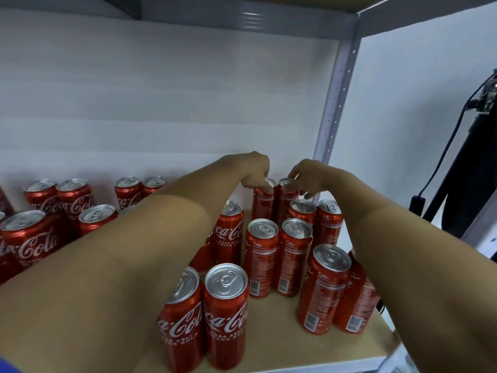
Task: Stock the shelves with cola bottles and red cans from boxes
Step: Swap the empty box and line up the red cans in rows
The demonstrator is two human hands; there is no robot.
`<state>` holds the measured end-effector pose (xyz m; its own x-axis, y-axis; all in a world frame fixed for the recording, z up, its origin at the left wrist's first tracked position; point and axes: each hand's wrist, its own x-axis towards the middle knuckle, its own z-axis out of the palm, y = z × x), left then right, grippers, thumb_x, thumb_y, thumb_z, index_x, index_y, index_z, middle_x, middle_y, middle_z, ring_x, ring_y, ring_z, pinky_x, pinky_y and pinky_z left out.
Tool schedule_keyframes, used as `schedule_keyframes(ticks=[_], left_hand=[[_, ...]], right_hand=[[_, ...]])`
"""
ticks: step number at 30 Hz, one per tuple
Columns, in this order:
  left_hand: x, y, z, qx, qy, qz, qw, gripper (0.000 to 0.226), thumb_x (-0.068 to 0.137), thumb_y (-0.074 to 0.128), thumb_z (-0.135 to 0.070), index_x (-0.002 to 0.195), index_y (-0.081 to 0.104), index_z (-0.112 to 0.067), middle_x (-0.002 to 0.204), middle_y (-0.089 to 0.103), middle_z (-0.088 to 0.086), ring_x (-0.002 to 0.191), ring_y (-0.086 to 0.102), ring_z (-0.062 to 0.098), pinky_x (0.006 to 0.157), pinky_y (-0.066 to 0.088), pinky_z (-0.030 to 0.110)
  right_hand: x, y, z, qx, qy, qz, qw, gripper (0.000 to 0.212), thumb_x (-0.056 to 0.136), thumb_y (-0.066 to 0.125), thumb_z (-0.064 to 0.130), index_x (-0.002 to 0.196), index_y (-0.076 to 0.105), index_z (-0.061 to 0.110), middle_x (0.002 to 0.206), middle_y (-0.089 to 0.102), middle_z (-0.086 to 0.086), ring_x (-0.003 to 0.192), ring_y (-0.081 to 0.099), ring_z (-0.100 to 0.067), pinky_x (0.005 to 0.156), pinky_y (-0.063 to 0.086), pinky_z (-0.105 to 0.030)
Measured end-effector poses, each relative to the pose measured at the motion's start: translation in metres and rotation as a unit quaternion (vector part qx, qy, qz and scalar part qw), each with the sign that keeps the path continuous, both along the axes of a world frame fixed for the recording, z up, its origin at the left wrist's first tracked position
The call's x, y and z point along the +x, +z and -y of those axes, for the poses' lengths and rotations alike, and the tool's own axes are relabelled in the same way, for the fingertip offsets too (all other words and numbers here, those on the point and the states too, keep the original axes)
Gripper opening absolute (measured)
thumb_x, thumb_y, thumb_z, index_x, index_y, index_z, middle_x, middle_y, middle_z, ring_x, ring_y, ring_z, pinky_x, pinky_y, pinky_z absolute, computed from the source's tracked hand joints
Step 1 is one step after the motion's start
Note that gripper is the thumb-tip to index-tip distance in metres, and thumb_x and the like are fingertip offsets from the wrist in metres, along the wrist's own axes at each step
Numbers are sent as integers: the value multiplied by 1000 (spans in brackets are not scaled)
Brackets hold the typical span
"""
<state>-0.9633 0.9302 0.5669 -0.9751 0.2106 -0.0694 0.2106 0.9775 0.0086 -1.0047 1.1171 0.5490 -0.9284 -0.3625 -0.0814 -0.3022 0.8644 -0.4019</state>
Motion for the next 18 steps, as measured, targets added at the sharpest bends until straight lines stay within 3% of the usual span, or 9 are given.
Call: schedule_keyframes(ticks=[3,6,9,11,15,18], left_hand=[[1,3,4,34,-1,23,999,59,87,75,-53,132,67,-15,118,72,6,101,70,22,93,57,40],[-1,-1,5,54,24,19,998,73,79,75,-66,125,68,-11,111,75,7,88,74,20,91,59,41],[-6,-5,4,71,42,16,996,66,75,80,-65,106,74,-8,87,79,8,78,78,21,88,62,41],[-8,-4,5,79,28,28,996,52,77,83,-56,102,76,-11,84,79,6,78,78,20,87,62,39],[-7,2,14,66,-30,42,996,42,83,82,-45,114,76,-18,95,77,2,74,69,15,77,57,31],[-6,1,15,89,-12,40,995,59,79,79,-60,118,74,-15,106,76,3,78,73,14,87,59,34]], right_hand=[[-2,2,-1,-2,18,28,999,56,90,75,20,142,55,9,123,66,-11,100,68,-25,77,63,-35],[-2,4,0,-18,16,42,999,67,87,78,23,147,49,11,136,59,-8,111,63,-24,83,61,-36],[-4,3,2,13,10,-6,1000,71,79,85,43,135,59,9,123,67,-10,91,71,-25,69,61,-31],[-6,2,1,8,16,-6,1000,62,76,87,41,124,66,7,109,72,-11,81,74,-25,65,63,-31],[-6,5,-2,-3,61,32,998,56,82,82,18,134,63,11,128,66,-6,103,69,-25,85,63,-37],[-6,7,-3,-21,55,44,997,71,81,83,22,145,52,12,137,60,-6,113,63,-24,85,61,-34]])
